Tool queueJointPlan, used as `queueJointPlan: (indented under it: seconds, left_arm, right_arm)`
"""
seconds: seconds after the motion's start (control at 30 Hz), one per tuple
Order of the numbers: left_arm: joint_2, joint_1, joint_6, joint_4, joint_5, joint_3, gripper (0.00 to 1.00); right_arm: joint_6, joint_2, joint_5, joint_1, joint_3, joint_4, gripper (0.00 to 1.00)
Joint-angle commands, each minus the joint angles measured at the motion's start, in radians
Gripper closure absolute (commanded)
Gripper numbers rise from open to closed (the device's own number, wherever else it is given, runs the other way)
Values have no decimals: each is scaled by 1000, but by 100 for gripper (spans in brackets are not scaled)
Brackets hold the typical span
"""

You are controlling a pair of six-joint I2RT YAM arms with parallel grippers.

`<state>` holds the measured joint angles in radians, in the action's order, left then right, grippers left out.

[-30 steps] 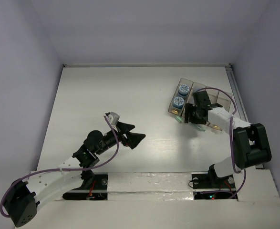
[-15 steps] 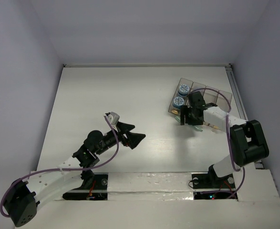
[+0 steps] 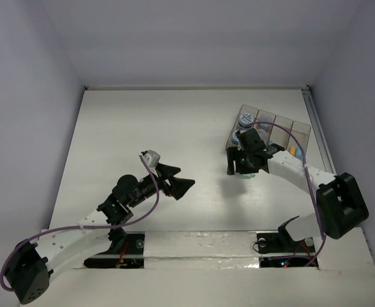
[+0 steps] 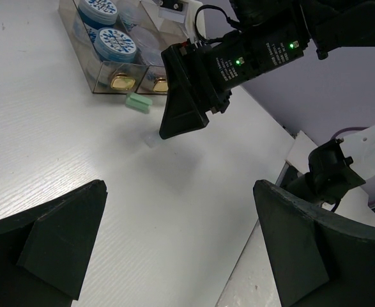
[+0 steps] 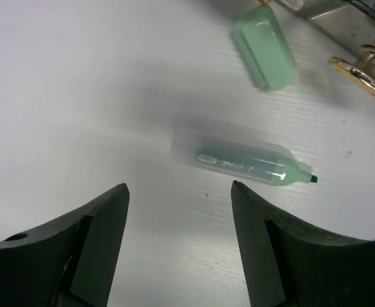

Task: Sort the stationery into containers
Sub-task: Move the pen to the center of the board.

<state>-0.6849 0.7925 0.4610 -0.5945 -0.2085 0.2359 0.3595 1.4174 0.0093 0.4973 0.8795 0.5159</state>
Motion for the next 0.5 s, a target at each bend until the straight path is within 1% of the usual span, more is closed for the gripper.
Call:
queueJointPlan:
  seconds: [0.0, 0.1, 0.2, 0.3, 0.4, 0.47]
  left_arm:
    - [10, 5, -8, -50, 1, 0, 1]
    - [7, 5, -12, -48, 6, 2, 1]
    - [5, 5, -15, -41, 15, 2, 1]
    - [2, 5, -15, -41, 20, 2, 1]
    - [-10, 5, -15, -50, 14, 3, 1]
    - [-19, 5, -10, -53, 8, 6, 1]
  right_arm:
    - [12, 18, 55, -2, 7, 12, 29]
    - [12, 86, 73, -2, 15, -22, 29]
    - [42, 124, 113, -2, 30, -36, 31]
    - [90, 112, 176, -2, 21, -53, 31]
    - [114, 121, 182, -2, 18, -65, 24]
    - [104, 158, 160, -2, 21, -82, 23]
